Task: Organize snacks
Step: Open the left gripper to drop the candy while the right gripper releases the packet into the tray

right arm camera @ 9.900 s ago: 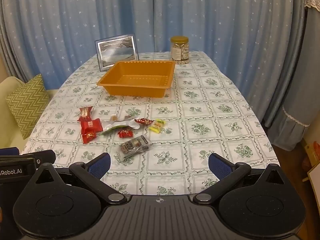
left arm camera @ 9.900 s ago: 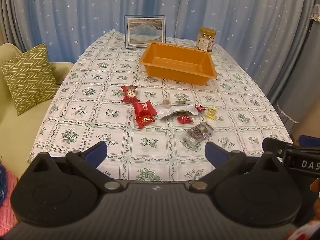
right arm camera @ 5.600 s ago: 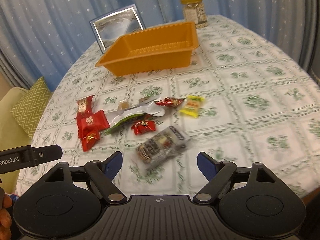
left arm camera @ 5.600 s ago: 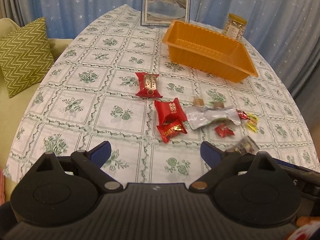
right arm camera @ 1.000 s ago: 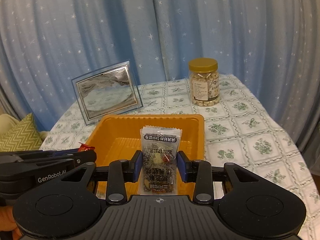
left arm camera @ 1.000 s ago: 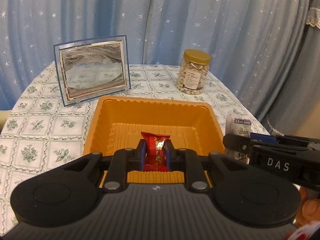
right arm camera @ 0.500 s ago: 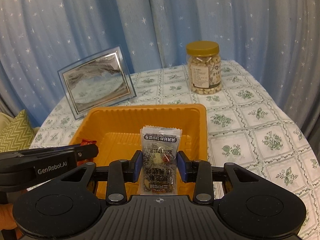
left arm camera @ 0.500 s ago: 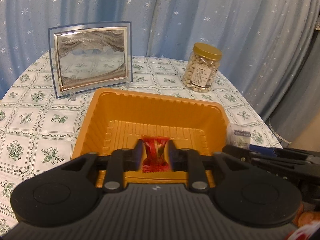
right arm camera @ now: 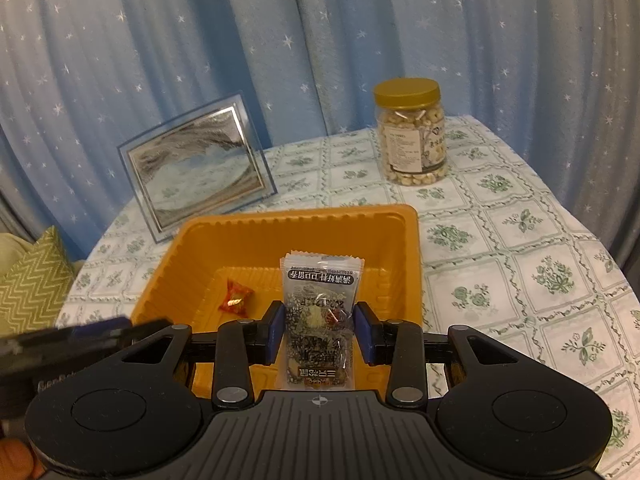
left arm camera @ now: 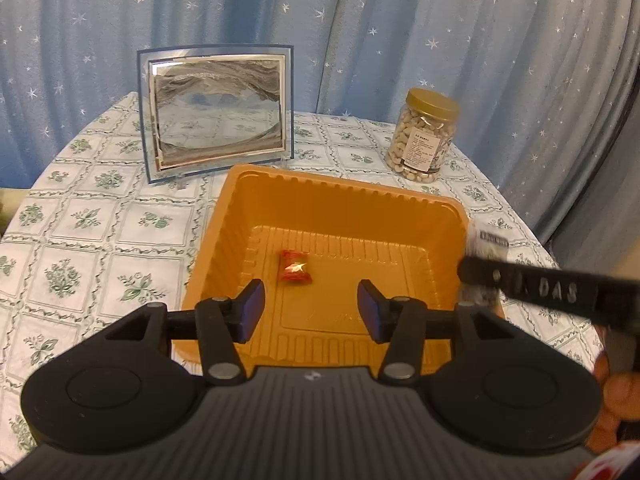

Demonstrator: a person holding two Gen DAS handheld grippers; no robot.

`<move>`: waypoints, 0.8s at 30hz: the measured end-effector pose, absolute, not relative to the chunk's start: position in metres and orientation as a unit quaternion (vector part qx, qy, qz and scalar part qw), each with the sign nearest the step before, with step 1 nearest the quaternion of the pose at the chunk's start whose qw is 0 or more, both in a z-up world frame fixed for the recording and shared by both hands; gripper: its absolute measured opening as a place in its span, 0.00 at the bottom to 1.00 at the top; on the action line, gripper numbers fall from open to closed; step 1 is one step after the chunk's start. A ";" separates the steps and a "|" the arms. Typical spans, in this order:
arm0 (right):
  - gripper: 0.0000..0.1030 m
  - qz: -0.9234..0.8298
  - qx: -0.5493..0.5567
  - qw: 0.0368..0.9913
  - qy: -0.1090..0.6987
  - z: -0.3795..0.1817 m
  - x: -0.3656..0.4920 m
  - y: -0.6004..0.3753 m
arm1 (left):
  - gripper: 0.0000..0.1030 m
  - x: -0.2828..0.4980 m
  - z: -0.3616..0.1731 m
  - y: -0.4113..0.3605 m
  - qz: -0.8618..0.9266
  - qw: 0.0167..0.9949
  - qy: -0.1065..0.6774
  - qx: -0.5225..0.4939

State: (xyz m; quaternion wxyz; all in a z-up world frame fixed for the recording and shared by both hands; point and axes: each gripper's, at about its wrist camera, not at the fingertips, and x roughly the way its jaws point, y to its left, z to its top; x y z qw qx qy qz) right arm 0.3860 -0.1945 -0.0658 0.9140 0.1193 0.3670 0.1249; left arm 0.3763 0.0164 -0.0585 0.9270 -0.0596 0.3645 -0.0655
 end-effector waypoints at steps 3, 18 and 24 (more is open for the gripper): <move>0.43 0.129 0.137 0.914 0.360 -0.065 0.389 -0.197 | 0.53 0.366 -0.056 0.020 -0.061 0.929 0.359 -0.063; 0.60 0.094 0.156 0.919 0.351 -0.039 0.304 -0.230 | 0.69 0.275 -0.031 0.027 -0.036 0.936 0.342 -0.074; 0.60 0.087 0.149 0.920 0.351 -0.025 0.247 -0.233 | 0.71 0.231 -0.020 0.025 -0.032 0.935 0.345 -0.075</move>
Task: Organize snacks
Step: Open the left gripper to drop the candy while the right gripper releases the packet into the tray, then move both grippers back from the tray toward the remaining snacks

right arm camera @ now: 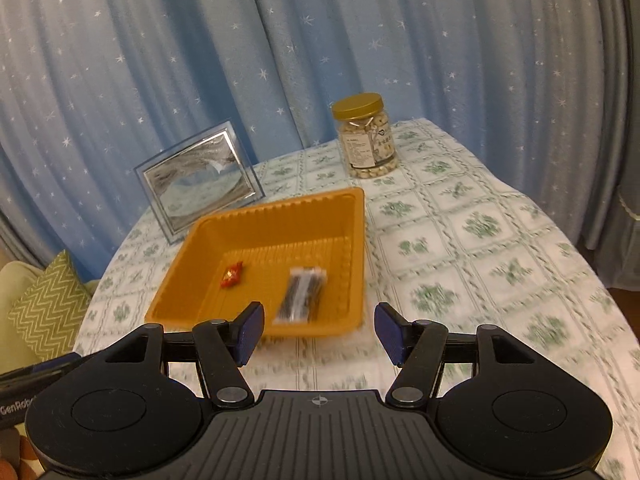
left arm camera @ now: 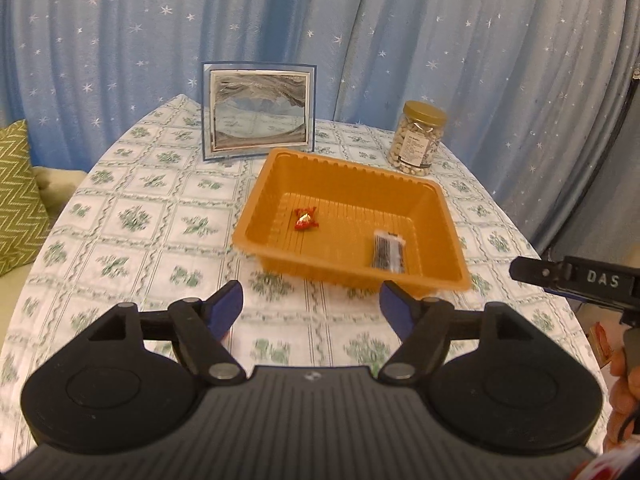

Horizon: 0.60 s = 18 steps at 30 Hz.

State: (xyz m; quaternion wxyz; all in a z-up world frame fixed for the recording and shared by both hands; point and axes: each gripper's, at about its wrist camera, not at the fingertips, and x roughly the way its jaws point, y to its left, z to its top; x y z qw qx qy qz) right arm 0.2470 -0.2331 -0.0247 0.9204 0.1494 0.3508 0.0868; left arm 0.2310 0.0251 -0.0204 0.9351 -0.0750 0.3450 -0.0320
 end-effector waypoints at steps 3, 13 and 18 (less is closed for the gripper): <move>0.60 0.085 0.145 0.922 0.348 -0.016 0.220 -0.231 | 0.75 0.206 -0.015 0.024 -0.028 0.936 0.343 -0.081; 0.60 0.094 0.123 0.924 0.348 -0.003 0.143 -0.217 | 0.77 0.136 -0.011 0.024 -0.015 0.937 0.343 -0.064; 0.60 0.092 0.117 0.924 0.351 -0.007 0.116 -0.218 | 0.77 0.109 -0.017 0.028 -0.014 0.934 0.351 -0.060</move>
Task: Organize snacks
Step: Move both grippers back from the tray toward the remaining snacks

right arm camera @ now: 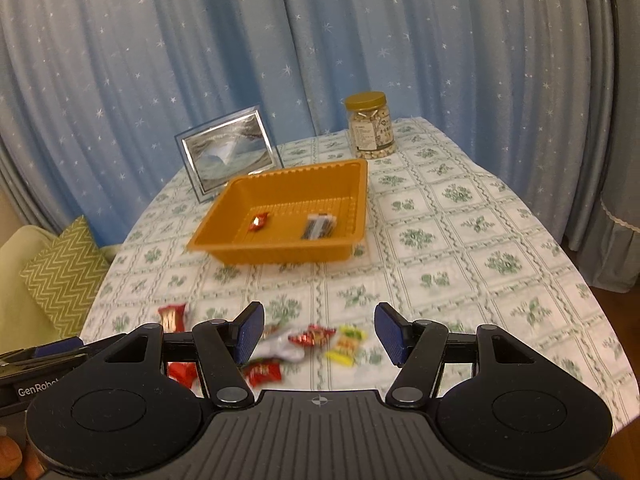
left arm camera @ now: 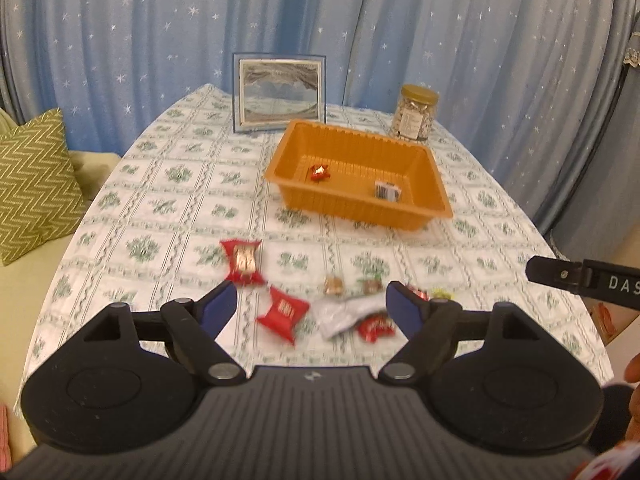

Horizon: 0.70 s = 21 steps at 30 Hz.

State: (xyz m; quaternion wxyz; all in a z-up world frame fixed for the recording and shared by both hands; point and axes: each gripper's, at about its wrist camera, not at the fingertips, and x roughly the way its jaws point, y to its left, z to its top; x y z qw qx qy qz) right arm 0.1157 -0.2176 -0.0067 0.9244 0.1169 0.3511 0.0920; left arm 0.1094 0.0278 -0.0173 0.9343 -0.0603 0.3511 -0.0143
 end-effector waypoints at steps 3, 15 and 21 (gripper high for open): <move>0.60 0.088 0.119 0.922 0.357 -0.011 0.102 -0.219 | 0.77 0.096 -0.021 0.029 -0.011 0.933 0.355 -0.056; 0.60 0.084 0.115 0.919 0.369 -0.025 0.088 -0.219 | 0.77 0.085 -0.028 0.033 -0.008 0.931 0.361 -0.055; 0.60 0.081 0.117 0.919 0.368 -0.027 0.092 -0.221 | 0.77 0.090 -0.032 0.033 -0.008 0.930 0.365 -0.051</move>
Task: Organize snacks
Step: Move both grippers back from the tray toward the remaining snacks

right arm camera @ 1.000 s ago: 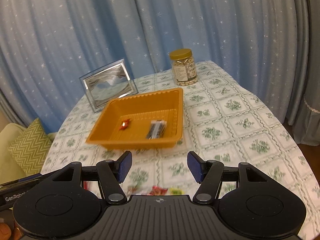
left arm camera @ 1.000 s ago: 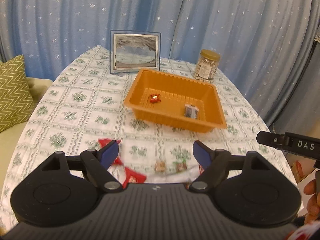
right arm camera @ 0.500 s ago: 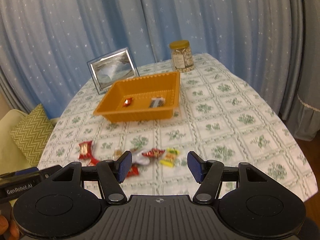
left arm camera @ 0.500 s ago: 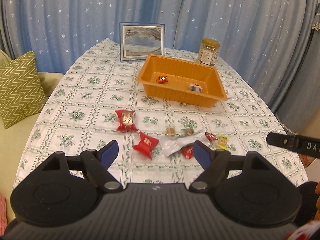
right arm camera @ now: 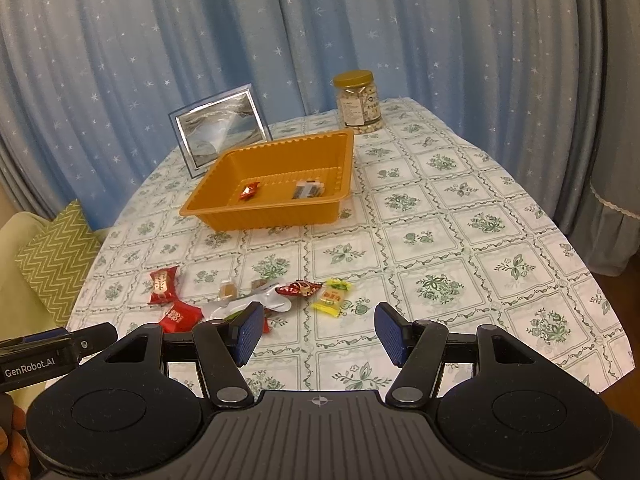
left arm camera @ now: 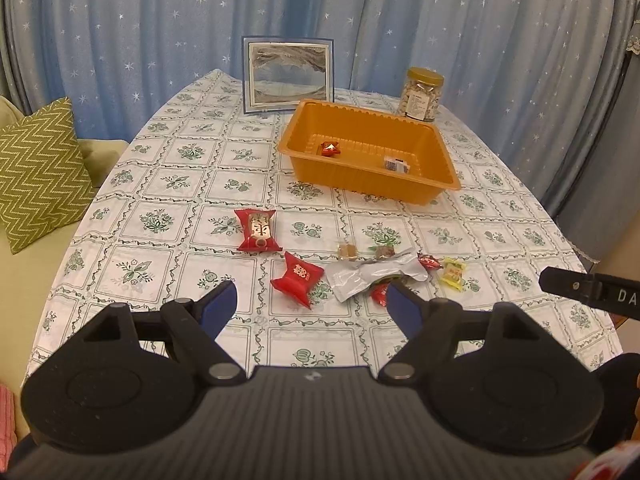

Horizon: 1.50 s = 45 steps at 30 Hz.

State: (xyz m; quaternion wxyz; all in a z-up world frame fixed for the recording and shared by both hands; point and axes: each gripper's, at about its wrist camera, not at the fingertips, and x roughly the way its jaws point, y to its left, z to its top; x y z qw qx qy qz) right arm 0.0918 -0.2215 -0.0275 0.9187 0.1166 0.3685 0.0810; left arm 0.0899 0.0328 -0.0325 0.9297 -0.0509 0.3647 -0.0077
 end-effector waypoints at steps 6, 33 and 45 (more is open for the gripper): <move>0.60 0.078 0.118 0.917 0.374 -0.034 0.098 -0.223 | 0.77 0.100 -0.041 0.030 -0.013 0.927 0.373 -0.037; 0.59 0.060 0.117 0.897 0.421 -0.098 0.159 -0.219 | 0.63 0.174 -0.114 0.022 -0.058 0.909 0.407 0.073; 0.52 0.056 0.112 0.892 0.434 -0.118 0.180 -0.215 | 0.37 0.202 -0.140 0.021 -0.071 0.896 0.424 0.108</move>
